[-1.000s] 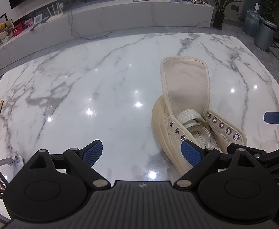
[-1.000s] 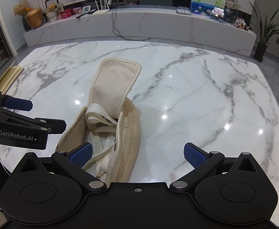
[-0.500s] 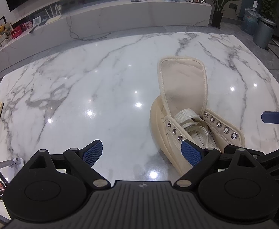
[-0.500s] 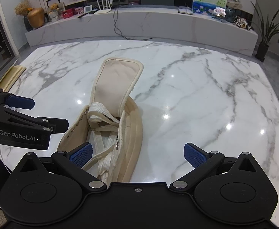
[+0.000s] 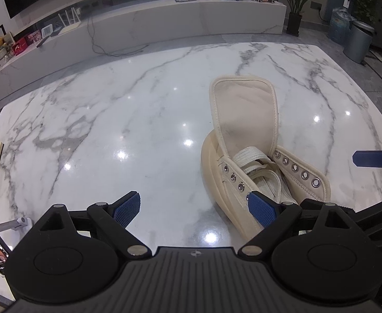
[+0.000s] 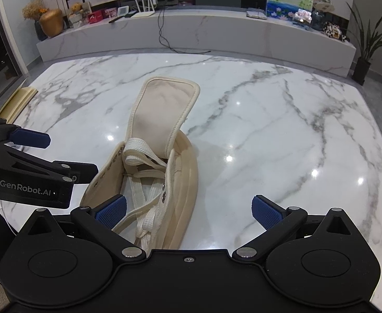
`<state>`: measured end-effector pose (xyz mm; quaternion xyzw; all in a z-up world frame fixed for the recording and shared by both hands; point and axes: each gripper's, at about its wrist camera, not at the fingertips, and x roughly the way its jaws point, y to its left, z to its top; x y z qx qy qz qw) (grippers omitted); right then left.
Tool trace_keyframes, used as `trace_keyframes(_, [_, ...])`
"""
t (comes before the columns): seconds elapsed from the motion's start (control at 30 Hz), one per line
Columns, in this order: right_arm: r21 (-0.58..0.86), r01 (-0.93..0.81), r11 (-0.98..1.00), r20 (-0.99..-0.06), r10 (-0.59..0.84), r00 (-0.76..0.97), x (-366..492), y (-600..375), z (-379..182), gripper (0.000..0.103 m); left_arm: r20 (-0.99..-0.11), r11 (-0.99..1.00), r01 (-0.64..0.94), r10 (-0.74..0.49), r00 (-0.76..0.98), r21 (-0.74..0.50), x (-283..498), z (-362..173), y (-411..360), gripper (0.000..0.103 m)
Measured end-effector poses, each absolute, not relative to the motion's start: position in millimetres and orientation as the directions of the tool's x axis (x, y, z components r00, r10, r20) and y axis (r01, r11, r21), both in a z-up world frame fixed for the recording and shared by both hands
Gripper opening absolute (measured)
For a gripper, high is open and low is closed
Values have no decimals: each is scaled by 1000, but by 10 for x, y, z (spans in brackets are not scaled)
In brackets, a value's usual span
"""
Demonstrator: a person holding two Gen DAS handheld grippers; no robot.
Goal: Lace up shoes with both hands
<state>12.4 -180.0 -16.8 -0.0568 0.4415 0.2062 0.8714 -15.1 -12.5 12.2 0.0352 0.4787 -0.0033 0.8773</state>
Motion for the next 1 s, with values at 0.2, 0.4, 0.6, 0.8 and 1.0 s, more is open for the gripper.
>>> trace_keyframes(0.2, [82, -411, 908, -795, 308, 522, 125, -1803, -171, 102, -842, 998, 42, 24, 540, 55, -143, 122, -139, 90])
trace_keyframes(0.4, [80, -415, 906, -795, 309, 522, 122, -1807, -177, 102, -840, 997, 59, 8, 542, 48, -157, 150, -165, 90])
trace_keyframes(0.6, [103, -436, 894, -791, 339, 510, 103, -1824, -176, 102, -842, 997, 73, -11, 539, 34, -165, 147, -195, 90])
trace_keyframes(0.8, [92, -462, 882, -785, 350, 512, 53, -1829, -162, 100, -844, 996, 88, -30, 536, 20, -173, 144, -226, 90])
trace_keyframes(1.0, [80, -491, 867, -777, 363, 514, -4, -1835, -144, 100, -845, 995, 102, -51, 532, 5, -176, 115, -247, 90])
